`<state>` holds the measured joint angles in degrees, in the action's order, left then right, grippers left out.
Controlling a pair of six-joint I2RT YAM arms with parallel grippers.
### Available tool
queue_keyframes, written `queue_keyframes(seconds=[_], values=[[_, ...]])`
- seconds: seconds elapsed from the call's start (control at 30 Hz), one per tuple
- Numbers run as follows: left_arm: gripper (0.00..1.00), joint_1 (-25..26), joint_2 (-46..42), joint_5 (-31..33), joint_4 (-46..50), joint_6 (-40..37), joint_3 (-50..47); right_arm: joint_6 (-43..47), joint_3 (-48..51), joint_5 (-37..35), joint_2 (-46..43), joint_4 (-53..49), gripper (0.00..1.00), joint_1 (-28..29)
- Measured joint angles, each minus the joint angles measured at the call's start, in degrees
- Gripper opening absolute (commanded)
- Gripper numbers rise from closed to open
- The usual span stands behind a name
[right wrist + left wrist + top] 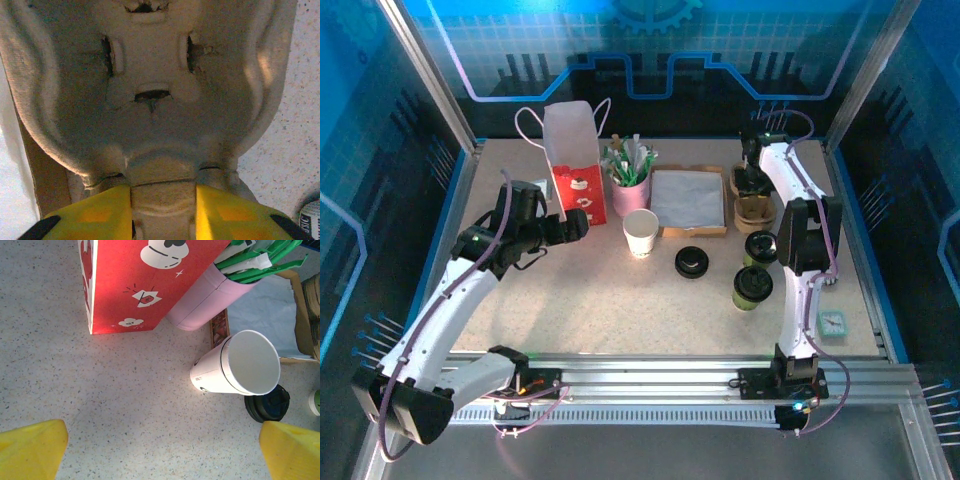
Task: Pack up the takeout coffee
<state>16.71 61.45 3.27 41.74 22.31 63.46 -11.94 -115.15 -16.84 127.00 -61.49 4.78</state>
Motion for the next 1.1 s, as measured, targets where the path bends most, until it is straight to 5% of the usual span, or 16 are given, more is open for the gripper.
queue_keyframes(seconds=[1.1], values=[[0.99,0.0,-0.02,0.61,0.0,0.0,0.0,-0.02,2.84,0.81,-10.21,1.11,0.28,0.09]])
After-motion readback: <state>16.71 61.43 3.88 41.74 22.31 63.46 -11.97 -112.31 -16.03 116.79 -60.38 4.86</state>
